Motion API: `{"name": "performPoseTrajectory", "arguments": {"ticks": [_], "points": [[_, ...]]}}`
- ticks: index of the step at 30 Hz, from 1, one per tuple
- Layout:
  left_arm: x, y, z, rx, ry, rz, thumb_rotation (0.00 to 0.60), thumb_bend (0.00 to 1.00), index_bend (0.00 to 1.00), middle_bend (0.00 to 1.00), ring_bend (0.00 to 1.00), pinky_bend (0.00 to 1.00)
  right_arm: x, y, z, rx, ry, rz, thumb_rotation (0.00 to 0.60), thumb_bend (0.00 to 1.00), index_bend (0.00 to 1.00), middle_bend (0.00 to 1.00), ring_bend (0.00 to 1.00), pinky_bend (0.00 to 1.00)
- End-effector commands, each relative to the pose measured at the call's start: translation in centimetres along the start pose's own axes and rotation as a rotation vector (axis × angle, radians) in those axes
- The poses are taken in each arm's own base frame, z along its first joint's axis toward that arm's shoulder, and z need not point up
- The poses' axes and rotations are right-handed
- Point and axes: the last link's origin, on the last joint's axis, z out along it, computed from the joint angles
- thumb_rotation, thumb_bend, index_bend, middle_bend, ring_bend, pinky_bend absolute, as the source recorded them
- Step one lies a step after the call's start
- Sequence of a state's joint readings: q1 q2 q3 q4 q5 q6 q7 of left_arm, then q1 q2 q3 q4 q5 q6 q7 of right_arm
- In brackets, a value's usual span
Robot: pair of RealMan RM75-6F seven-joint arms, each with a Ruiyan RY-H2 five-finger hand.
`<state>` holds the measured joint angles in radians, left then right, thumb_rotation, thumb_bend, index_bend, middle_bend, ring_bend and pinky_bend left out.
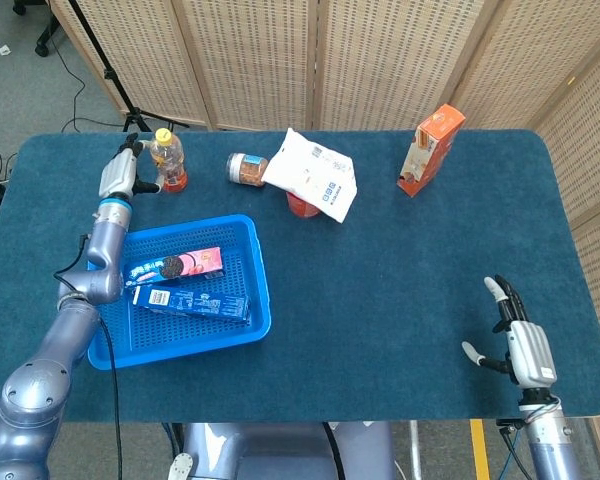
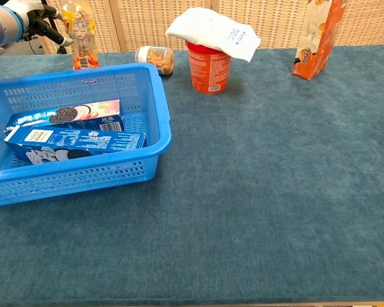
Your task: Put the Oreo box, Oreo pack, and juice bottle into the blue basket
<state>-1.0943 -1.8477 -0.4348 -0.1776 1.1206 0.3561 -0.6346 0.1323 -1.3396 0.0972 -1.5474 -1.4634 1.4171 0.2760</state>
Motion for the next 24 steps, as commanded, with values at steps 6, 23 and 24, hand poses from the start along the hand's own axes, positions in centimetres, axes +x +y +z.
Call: {"name": "performPoseTrajectory", "arguments": {"ticks": [6,23,24], "points": [[-1.3,0.6,-0.2,-0.033,-0.038,0.002,0.600,0.39,0.26,0.02,0.01,0.10,0.1,-0.2,0.0,0.005,0.002,0.005,0.600,0.23,0.00,0.00,0.00,0.46],[-1.7,2.8,-1.1,-0.167,-0.111,-0.055,0.600,0.37,0.26,0.02,0.01,0.10,0.4,-0.7,-0.2,0.027,0.012,0.017,0.600,0.23,0.00,0.00,0.00,0.46],[-1.3,2.9,-1.1,-0.176,-0.105,-0.051,0.600,0.36,0.26,0.02,0.01,0.10,0.4,-0.8,-0.2,0.029,0.014,0.018,0.600,0.23,0.00,0.00,0.00,0.46]]}}
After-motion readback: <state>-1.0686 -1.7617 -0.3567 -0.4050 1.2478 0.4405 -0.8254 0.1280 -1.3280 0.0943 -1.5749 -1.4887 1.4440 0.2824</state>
